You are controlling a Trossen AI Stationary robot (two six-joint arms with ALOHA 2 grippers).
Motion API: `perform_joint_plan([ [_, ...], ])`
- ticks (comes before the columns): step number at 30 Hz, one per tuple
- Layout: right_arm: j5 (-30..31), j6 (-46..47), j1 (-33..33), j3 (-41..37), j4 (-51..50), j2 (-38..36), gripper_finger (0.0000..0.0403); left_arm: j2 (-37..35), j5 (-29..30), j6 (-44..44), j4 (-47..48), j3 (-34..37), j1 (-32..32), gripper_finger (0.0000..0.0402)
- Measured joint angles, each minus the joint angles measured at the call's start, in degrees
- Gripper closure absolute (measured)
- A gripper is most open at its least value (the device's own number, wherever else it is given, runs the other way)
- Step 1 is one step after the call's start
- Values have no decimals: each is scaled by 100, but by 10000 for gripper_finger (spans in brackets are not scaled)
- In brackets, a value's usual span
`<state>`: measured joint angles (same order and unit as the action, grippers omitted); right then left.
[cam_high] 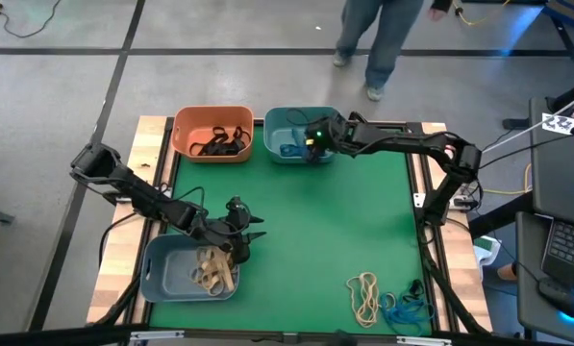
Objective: Sort rubber bands into baskets
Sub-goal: Put the orange rubber band into the blue bin
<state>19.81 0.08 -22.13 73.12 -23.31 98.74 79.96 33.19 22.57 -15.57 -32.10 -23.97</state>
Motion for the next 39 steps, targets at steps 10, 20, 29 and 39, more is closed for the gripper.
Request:
perform_joint_plan([
  [10,-180,-2,406,-4,-247,-506,183,0,-332,-85,-6,-2,0,231],
  [20,-248,-39,1682,0,-738,-1073,193,0,-334,-113,-9,-2,0,232],
  [29,-719,25,3075,0,-1281,-1064,194,0,-422,-164,-33,-2,0,232],
  [39,-642,729,4033,0,-1422,-1064,194,0,-430,-92,-52,-2,0,232],
])
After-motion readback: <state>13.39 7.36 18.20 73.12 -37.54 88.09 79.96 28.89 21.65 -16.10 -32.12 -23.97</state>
